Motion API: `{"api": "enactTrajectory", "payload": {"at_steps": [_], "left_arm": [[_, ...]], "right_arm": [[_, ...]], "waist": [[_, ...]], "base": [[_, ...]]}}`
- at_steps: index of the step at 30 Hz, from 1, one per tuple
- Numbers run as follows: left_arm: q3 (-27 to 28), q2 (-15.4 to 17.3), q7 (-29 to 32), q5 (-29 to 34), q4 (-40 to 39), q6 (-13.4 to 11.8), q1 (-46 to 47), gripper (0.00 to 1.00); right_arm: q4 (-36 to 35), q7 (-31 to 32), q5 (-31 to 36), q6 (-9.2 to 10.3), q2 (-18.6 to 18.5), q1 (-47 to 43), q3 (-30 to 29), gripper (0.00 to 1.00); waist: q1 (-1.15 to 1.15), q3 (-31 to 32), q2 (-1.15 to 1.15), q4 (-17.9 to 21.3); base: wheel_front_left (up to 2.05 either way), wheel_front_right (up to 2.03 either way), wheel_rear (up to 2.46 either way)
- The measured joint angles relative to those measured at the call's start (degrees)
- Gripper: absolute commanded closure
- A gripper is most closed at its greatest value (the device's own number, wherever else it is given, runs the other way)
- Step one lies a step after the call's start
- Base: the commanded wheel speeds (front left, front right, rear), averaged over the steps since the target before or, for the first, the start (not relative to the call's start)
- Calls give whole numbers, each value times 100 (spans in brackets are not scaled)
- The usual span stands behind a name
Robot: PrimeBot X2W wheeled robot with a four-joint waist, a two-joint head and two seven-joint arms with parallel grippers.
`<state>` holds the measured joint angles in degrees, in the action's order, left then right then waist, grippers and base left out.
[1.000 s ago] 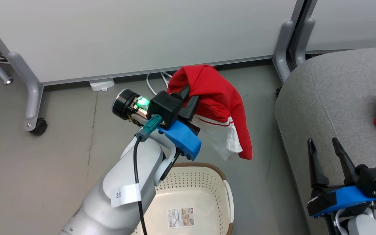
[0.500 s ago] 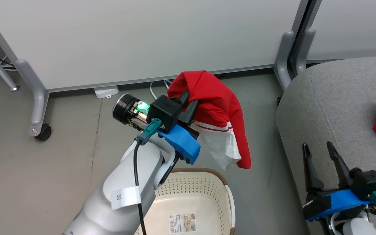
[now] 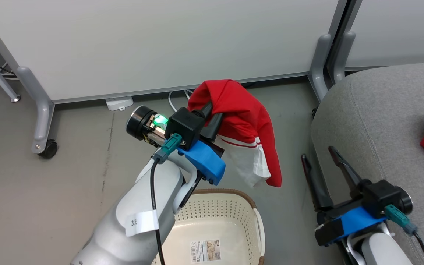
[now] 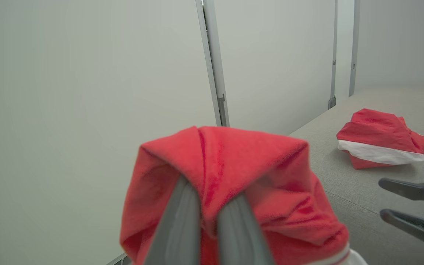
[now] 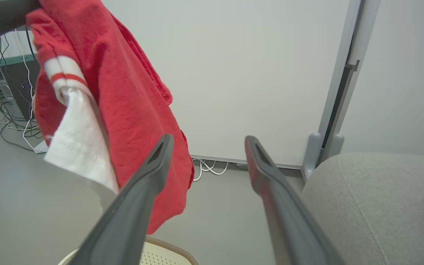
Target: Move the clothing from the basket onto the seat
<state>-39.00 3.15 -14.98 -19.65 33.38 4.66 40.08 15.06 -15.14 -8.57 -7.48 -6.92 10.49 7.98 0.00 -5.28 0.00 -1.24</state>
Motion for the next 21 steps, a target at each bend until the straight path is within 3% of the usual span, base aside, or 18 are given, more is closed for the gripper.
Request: {"api": "enactTrajectory", "payload": {"at_steps": [11, 21], "left_arm": [[-18, -12, -1, 7, -22, 9, -7, 100], [-97, -18, -1, -3, -42, 19, -6, 100]], "right_arm": [[-118, 0, -60, 0, -263, 516, 1099, 0], [483, 0, -30, 0, -356, 1094, 1637, 0]], "waist": [[0, -73, 0, -42], [0, -139, 0, -134]], "base": [[0, 0, 0], [0, 0, 0]]}}
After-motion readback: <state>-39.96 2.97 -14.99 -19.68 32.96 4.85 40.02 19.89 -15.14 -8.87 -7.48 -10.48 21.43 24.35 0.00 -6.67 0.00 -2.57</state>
